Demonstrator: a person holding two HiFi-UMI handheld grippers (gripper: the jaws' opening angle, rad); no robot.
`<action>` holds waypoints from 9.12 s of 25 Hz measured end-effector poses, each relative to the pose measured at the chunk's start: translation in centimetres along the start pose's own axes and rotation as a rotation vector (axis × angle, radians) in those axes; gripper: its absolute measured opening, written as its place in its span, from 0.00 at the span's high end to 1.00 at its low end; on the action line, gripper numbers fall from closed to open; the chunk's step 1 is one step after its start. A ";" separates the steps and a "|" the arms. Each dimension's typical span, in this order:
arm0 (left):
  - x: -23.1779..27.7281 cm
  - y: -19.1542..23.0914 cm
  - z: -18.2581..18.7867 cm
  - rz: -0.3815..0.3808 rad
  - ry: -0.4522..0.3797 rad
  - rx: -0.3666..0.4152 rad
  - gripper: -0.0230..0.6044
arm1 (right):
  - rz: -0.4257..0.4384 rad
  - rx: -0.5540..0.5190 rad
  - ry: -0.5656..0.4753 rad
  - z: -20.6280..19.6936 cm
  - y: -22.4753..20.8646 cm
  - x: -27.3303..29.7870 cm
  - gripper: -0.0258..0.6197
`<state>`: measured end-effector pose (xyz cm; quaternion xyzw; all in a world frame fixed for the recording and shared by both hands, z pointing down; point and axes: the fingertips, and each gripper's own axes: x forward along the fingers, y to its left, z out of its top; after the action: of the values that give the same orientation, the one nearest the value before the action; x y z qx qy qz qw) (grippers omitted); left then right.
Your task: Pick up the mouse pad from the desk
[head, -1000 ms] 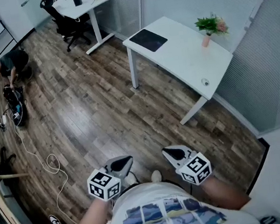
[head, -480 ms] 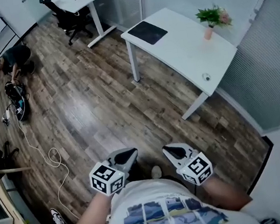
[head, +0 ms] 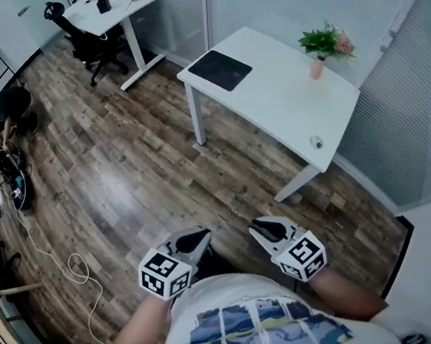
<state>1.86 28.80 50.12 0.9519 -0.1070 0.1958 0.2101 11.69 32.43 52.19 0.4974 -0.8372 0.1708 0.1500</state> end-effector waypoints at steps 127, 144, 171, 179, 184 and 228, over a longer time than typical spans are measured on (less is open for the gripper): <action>1.6 41.5 22.0 0.376 -0.227 -0.128 0.96 | -0.230 -0.232 0.177 29.1 -58.3 44.7 0.92; -5.2 36.1 16.9 0.358 -0.223 -0.093 0.96 | -0.292 -0.205 0.012 37.6 -49.6 37.7 0.92; -7.8 29.9 10.5 0.324 -0.254 -0.099 0.96 | -0.144 -0.254 -0.139 45.6 -30.6 28.2 0.92; -7.5 29.5 10.7 0.315 -0.258 -0.090 0.96 | -0.113 -0.278 -0.155 46.2 -27.8 26.7 0.92; -7.5 29.5 10.9 0.321 -0.260 -0.088 0.96 | -0.099 -0.282 -0.159 46.5 -26.9 26.1 0.92; -8.7 29.5 10.4 0.331 -0.255 -0.089 0.96 | -0.055 -0.293 -0.194 46.9 -24.2 25.3 0.92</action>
<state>-10.99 -0.96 48.42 0.9282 -0.2963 0.1005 0.2015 17.67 -18.54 24.13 0.5072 -0.8497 -0.0062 0.1439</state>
